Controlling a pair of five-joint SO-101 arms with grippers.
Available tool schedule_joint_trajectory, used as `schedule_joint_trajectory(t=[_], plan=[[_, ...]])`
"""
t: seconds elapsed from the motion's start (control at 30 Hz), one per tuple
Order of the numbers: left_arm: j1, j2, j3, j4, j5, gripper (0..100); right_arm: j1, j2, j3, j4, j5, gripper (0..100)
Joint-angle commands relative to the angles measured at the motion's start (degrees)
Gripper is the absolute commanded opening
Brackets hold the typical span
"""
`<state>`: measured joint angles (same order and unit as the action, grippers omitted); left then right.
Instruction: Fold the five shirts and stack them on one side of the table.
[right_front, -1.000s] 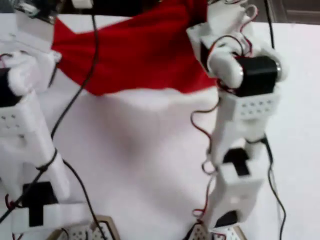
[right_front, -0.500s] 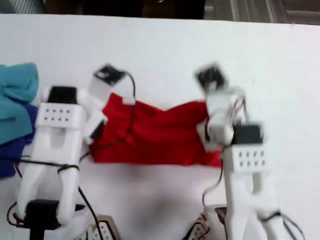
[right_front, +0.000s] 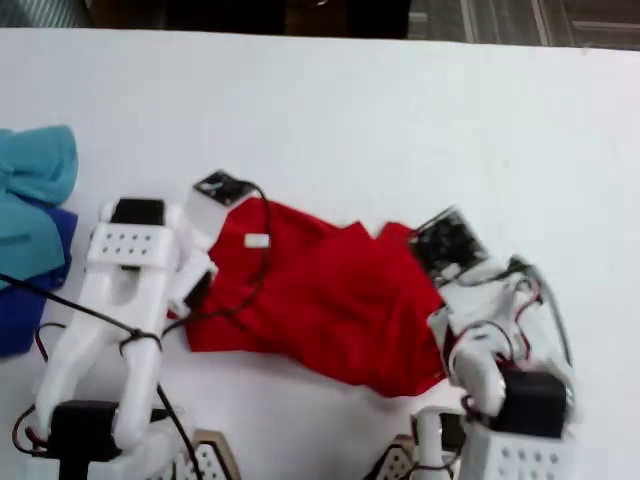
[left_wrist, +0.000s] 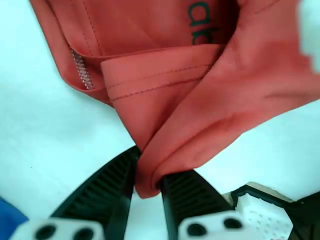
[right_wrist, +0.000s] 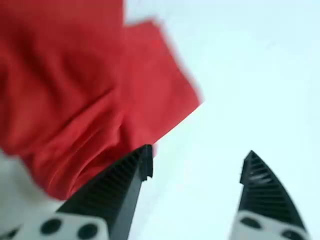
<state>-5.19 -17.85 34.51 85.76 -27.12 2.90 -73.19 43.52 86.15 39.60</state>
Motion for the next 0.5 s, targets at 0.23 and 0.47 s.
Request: schedule_joint_trajectory(t=[0.23,0.47], plan=[[0.62,-2.29,-0.04,-0.53,-0.26,3,-6.37,32.66,0.70,-16.66,-13.80,29.6],[0.26,-2.29,-0.04,-0.44,-0.26,3,-7.69,62.02,-12.48,-20.18,-19.08,29.6]])
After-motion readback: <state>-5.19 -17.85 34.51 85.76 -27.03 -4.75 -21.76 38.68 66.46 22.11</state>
